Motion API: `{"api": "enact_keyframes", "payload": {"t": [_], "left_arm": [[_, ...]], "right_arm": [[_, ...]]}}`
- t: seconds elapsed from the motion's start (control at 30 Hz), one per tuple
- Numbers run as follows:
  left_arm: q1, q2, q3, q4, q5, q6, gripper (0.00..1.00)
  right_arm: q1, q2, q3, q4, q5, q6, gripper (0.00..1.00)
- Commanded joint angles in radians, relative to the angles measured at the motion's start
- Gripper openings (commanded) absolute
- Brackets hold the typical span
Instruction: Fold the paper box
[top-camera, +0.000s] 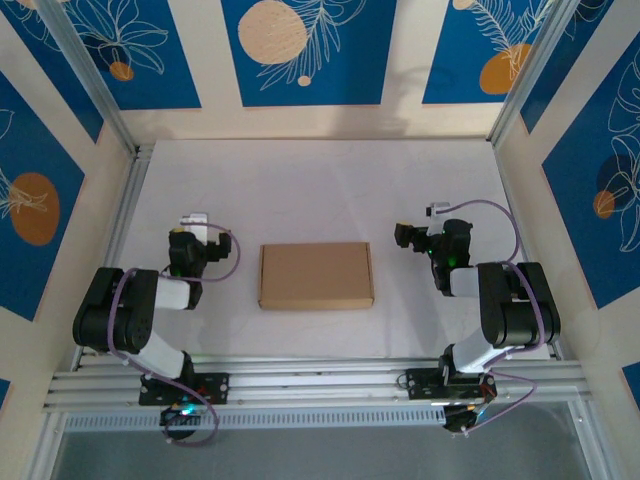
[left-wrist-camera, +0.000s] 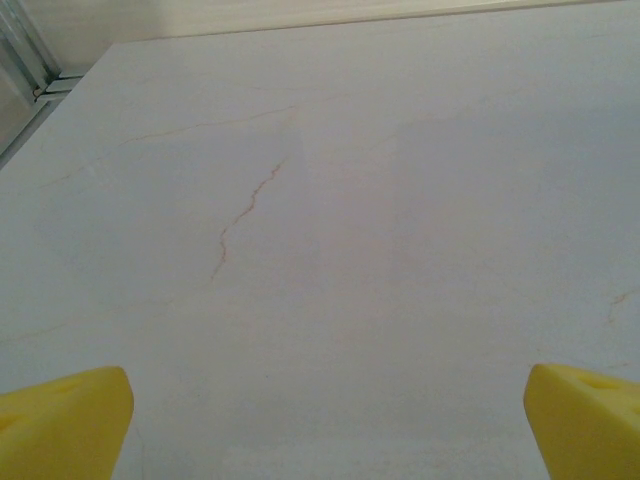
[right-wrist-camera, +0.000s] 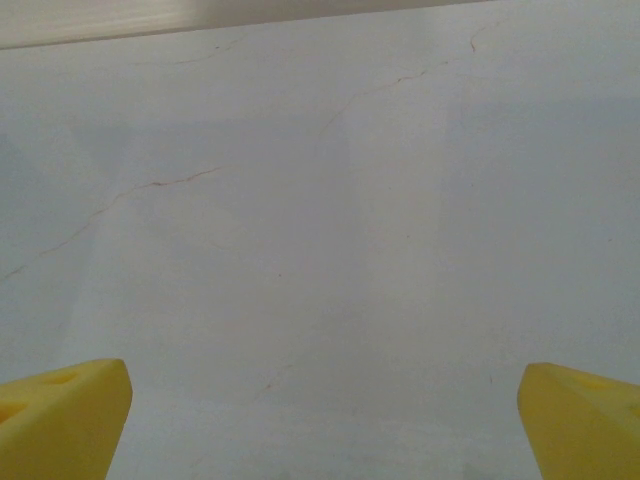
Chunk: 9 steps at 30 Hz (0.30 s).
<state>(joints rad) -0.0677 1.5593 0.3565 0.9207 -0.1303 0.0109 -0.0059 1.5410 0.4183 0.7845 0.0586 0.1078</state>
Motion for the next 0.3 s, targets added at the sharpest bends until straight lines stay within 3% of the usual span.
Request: {"api": "enact_keyframes", "payload": {"t": [0.0, 0.27], "left_arm": [[0.001, 0.002, 0.012, 0.023, 0.021, 0.02, 1.0], [-0.001, -0.001, 0.012, 0.023, 0.031, 0.023, 1.0]], "right_arm": [[-0.001, -0.015, 0.002, 0.019, -0.014, -0.019, 0.99], [-0.003, -0.015, 0.002, 0.017, -0.016, -0.019, 0.99]]}}
